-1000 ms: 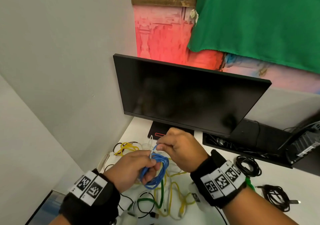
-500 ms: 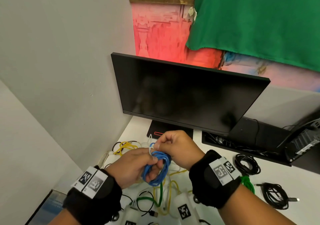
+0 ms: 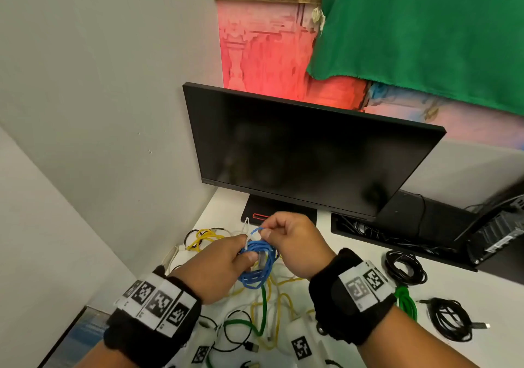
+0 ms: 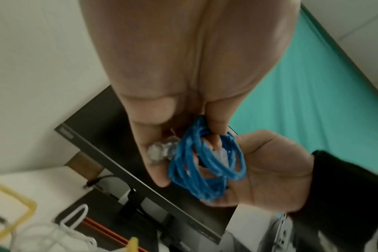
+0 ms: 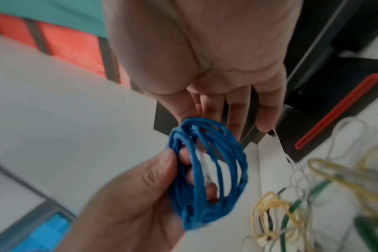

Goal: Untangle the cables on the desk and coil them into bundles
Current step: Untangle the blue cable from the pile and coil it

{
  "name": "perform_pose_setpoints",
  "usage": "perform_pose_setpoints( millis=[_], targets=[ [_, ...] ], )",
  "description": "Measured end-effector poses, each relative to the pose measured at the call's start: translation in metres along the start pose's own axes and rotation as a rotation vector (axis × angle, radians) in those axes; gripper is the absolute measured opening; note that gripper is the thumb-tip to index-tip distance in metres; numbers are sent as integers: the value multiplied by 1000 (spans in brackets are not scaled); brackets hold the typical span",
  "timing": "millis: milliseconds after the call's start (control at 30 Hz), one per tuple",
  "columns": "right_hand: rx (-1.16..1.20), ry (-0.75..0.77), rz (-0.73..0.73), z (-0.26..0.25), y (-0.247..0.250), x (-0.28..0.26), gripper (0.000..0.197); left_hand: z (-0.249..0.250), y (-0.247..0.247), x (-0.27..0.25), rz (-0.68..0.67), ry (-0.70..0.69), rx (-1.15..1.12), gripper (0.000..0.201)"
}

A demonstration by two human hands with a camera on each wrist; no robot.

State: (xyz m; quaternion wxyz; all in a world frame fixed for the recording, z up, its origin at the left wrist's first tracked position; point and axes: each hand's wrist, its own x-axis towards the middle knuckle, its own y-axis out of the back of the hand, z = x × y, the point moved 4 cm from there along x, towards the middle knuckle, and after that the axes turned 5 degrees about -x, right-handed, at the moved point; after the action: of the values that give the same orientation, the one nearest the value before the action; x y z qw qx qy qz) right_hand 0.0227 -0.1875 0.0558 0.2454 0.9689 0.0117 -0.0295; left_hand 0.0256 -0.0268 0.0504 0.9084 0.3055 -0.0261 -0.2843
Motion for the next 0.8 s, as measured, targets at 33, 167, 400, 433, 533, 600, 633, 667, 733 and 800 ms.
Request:
perform_pose_setpoints(
  millis=[33, 167, 400, 433, 533, 600, 633, 667, 733, 800],
  targets=[
    [-33, 38, 51, -2, 0, 1, 18, 0, -1, 1, 12, 10, 14, 13],
    [-99, 20, 117, -1, -4, 6, 16, 3, 0, 6, 95, 31, 99, 21],
    [142, -99, -221, 9, -12, 1, 15, -5, -1, 8, 137, 28, -24, 28],
    [134, -82, -307, 10, -14, -3, 22, -7, 0, 9, 170, 42, -95, 30],
    [-121, 17, -398, 16, -17, -10, 64, -12, 2, 11, 267, 123, -294, 36],
    [-122, 36, -345, 15, -18, -12, 67, -11, 2, 14, 282, 121, -251, 34],
    [-76, 30, -332, 16, -19, -12, 65, -9, 1, 15, 272, 105, -168, 32],
    [-42, 21, -335, 15, -19, -13, 63, -7, 0, 15, 256, 87, -82, 30],
    [-81, 27, -333, 17, -17, -11, 60, -5, -3, 16, 239, 54, 35, 29],
    [-112, 26, -338, 18, -16, -10, 58, -3, -7, 16, 228, 30, 77, 29]
  ],
)
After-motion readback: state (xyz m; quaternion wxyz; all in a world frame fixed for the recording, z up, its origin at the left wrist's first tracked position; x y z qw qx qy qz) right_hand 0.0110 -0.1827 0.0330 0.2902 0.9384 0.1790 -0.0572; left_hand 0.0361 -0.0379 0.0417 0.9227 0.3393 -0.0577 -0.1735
